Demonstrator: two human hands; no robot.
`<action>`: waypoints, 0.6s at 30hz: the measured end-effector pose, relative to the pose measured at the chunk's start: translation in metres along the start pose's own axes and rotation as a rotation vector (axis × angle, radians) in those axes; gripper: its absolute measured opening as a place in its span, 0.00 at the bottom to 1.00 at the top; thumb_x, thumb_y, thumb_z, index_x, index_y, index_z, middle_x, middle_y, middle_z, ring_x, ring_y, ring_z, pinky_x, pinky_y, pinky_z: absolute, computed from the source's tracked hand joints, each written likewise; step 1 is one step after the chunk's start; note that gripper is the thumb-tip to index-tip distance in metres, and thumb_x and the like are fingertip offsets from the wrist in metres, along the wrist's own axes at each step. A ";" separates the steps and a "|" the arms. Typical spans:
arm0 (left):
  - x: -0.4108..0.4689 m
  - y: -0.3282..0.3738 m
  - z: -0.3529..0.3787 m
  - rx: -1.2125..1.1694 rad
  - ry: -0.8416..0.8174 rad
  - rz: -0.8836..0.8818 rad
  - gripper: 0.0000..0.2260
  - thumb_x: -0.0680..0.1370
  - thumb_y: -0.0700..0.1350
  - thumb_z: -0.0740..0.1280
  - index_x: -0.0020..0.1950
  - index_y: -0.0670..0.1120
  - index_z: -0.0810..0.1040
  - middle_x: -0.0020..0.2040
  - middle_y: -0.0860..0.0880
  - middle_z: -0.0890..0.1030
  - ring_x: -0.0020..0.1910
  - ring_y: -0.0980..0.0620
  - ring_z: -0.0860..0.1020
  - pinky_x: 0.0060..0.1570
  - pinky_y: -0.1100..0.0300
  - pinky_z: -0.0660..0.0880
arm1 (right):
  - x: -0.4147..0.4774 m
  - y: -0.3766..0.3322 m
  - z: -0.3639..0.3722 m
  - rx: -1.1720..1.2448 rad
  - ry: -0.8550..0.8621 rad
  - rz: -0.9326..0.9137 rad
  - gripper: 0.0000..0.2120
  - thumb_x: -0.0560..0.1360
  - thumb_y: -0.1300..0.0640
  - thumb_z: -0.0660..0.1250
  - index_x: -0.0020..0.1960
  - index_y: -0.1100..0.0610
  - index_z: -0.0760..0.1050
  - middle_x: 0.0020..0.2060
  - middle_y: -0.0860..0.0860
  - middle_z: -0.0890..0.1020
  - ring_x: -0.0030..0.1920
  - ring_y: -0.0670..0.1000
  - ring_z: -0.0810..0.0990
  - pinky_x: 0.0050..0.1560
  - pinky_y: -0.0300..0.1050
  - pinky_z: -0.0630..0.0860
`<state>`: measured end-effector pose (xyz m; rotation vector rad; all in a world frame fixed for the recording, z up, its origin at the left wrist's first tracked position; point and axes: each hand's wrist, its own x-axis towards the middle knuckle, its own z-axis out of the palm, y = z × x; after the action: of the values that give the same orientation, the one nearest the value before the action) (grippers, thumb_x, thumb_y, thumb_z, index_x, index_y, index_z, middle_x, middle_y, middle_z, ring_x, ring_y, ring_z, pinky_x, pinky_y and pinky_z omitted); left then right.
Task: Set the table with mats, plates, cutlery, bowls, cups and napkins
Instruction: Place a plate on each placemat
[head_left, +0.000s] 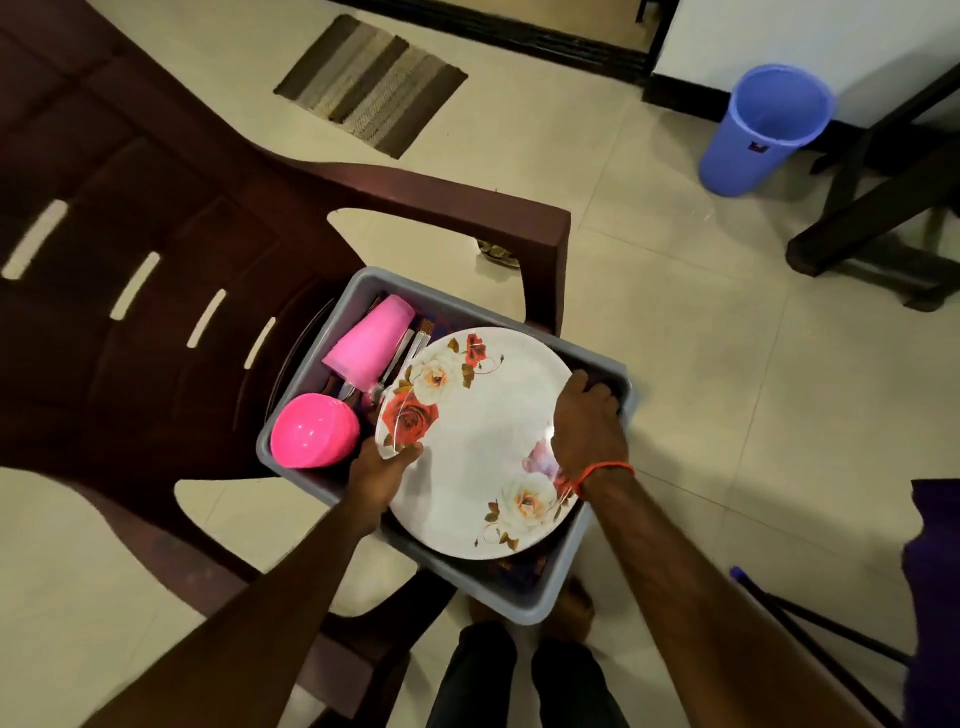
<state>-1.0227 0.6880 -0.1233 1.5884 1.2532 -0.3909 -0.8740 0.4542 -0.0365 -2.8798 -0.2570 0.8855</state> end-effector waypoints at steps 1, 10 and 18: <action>-0.010 0.008 -0.005 -0.005 0.005 0.010 0.27 0.71 0.57 0.79 0.64 0.45 0.77 0.59 0.45 0.82 0.58 0.43 0.79 0.57 0.48 0.77 | -0.008 0.002 -0.010 0.064 0.004 0.000 0.36 0.72 0.61 0.73 0.73 0.68 0.58 0.64 0.68 0.70 0.65 0.66 0.73 0.61 0.56 0.75; -0.119 0.098 -0.032 0.167 -0.048 0.288 0.23 0.73 0.53 0.78 0.63 0.44 0.79 0.53 0.46 0.84 0.52 0.45 0.82 0.46 0.55 0.76 | -0.113 0.050 -0.096 0.342 0.167 0.115 0.23 0.80 0.57 0.66 0.70 0.62 0.62 0.61 0.65 0.72 0.63 0.66 0.73 0.59 0.57 0.73; -0.222 0.143 -0.007 0.348 -0.178 0.408 0.20 0.67 0.62 0.78 0.43 0.46 0.84 0.39 0.47 0.86 0.41 0.43 0.84 0.41 0.48 0.81 | -0.240 0.122 -0.136 0.426 0.326 0.373 0.14 0.79 0.56 0.66 0.60 0.60 0.67 0.54 0.59 0.79 0.54 0.62 0.80 0.47 0.50 0.75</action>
<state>-0.9915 0.5885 0.1192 2.0039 0.7254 -0.4930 -0.9768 0.2796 0.1865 -2.6360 0.4558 0.4253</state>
